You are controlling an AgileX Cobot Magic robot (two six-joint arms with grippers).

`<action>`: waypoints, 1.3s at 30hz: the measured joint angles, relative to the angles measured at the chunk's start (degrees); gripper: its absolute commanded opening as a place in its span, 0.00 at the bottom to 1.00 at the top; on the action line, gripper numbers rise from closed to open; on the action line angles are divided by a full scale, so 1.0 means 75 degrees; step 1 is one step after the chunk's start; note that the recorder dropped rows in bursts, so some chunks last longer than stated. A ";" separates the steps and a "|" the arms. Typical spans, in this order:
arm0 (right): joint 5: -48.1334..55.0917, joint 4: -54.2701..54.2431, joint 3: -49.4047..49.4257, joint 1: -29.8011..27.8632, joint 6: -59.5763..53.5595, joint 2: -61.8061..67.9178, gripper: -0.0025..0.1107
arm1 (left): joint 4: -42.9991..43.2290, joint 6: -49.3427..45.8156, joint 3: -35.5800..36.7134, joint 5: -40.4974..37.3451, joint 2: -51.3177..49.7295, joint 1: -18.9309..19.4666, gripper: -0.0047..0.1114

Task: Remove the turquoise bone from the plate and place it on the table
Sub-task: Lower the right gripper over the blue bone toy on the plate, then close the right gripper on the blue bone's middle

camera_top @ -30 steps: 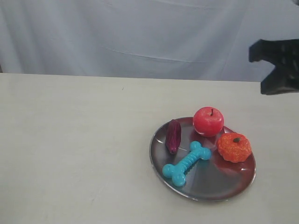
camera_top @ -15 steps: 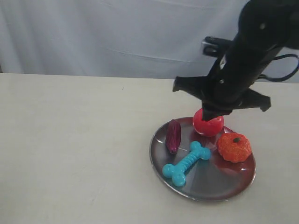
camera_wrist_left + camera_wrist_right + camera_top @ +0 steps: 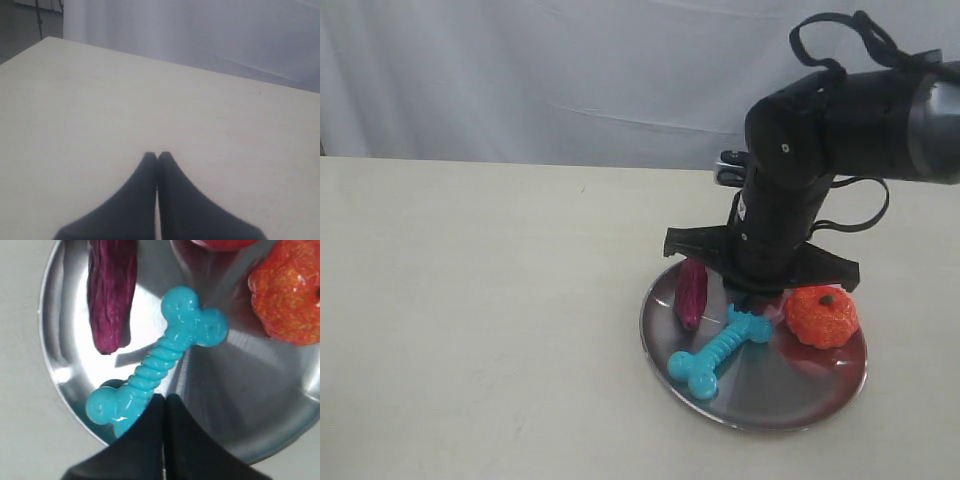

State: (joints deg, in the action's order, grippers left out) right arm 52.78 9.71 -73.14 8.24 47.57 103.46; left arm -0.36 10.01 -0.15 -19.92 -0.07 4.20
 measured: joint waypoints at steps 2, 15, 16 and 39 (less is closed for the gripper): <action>-0.0016 0.0089 0.0176 0.0000 0.0118 0.0000 0.12 | 0.0000 0.0000 0.0000 0.0000 0.0000 0.0000 0.04; -0.1018 0.0178 0.0874 0.0000 0.1402 0.0016 0.66 | 0.0000 0.0000 0.0000 0.0000 0.0000 0.0000 0.04; -0.1055 0.0208 0.0890 0.0000 0.1418 0.0016 0.66 | 0.0000 0.0000 0.0000 0.0000 0.0000 0.0000 0.04; -0.2580 0.0258 0.1053 0.0018 0.1811 0.1407 0.22 | 0.0000 0.0000 0.0000 0.0000 0.0000 0.0000 0.04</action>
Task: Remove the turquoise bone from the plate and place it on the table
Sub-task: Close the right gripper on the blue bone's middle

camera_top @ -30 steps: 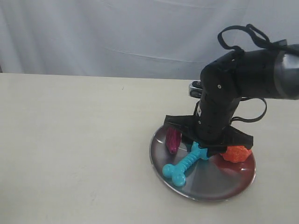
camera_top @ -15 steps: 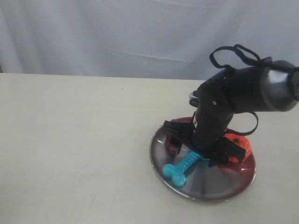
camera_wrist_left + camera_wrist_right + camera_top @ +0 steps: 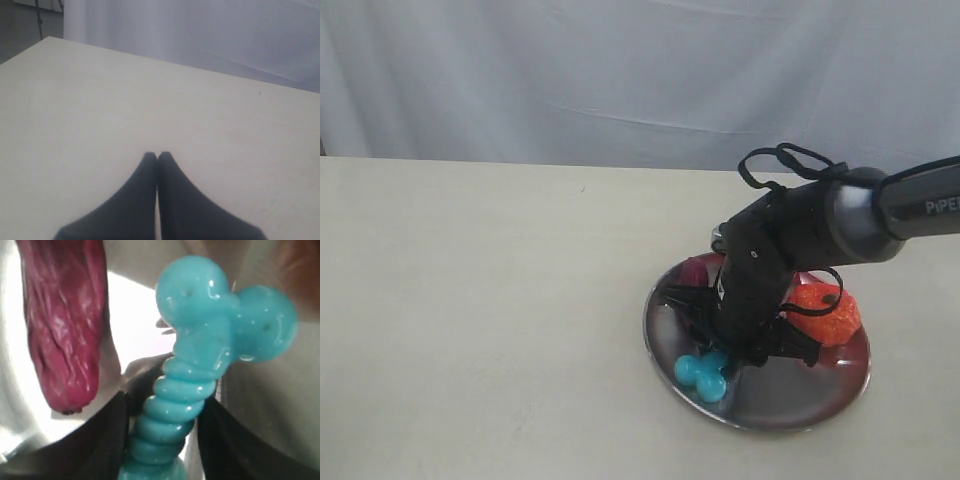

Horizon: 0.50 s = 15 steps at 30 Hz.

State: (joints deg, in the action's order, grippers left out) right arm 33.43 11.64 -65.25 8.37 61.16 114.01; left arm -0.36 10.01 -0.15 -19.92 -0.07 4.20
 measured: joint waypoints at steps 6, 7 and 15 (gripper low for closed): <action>-0.0052 -0.0032 0.0000 0.0000 0.0019 0.0000 0.04 | 0.0000 0.0000 0.0000 0.0000 0.0000 0.0000 0.04; -0.0052 -0.0032 0.0000 0.0000 0.0019 0.0000 0.04 | 0.0000 0.0000 0.0000 0.0000 0.0000 0.0000 0.04; 0.0010 -0.0062 0.0000 0.0000 0.0019 0.0000 0.04 | 0.0000 0.0000 0.0000 0.0000 0.0000 0.0000 0.04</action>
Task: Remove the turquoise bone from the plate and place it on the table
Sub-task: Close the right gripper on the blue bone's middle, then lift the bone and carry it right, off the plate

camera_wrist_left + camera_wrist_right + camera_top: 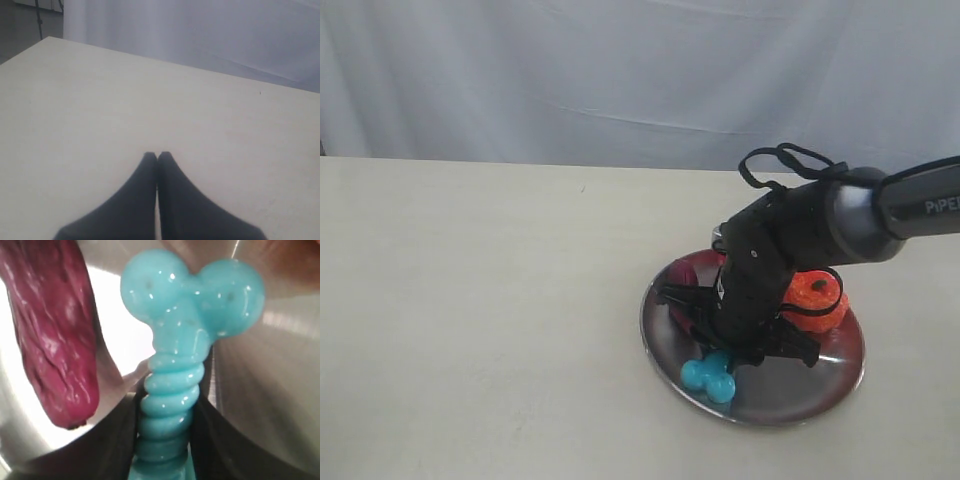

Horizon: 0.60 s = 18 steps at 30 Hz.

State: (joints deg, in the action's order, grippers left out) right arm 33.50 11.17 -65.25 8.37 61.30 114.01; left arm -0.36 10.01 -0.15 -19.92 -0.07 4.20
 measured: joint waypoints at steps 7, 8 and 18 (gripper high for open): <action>0.0226 -0.0123 0.0000 0.0000 -0.0100 -0.0316 0.04 | 0.0000 0.0000 0.0000 0.0000 0.0000 0.0000 0.04; 0.0255 -0.0136 0.0000 0.0000 -0.0193 -0.0592 0.04 | 0.0000 0.0000 0.0000 0.0000 0.0000 0.0000 0.04; 0.3042 0.1066 -0.1375 0.0000 -0.2541 -0.3357 0.04 | 0.0000 0.0000 0.0000 0.0000 0.0000 0.0000 0.04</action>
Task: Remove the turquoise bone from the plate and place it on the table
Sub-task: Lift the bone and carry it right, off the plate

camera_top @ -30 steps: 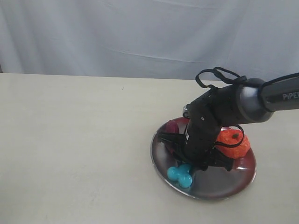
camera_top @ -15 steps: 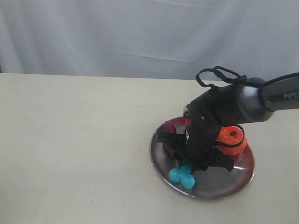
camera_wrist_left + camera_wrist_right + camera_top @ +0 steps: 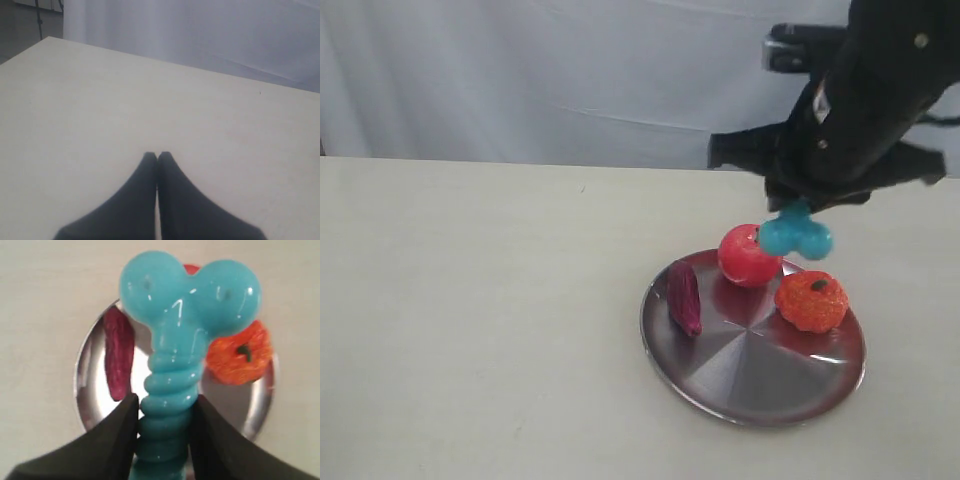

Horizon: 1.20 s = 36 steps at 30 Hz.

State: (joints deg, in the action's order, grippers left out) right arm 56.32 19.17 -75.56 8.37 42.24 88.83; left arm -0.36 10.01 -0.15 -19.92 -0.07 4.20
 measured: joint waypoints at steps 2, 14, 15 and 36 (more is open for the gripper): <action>0.0771 0.0460 -0.0513 -0.0065 -0.0785 -0.0318 0.04 | 0.0000 0.0000 0.0000 0.0000 0.0000 0.0000 0.04; 0.0512 -0.0636 0.0679 -0.3372 -0.4435 -0.0986 0.04 | 0.0000 0.0000 0.0000 0.0000 0.0000 0.0000 0.04; 0.0264 -0.0722 0.0893 -0.3573 -0.4533 -0.0986 0.04 | 0.0000 0.0000 0.0000 0.0000 0.0000 0.0000 0.04; -0.3452 -0.1629 0.2631 -0.4689 -0.5375 0.1721 0.04 | 0.0000 0.0000 0.0000 0.0000 0.0000 0.0000 0.04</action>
State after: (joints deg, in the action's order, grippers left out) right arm 30.43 6.95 -55.83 -26.79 1.93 101.74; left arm -0.36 10.01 -0.15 -19.92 -0.07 4.20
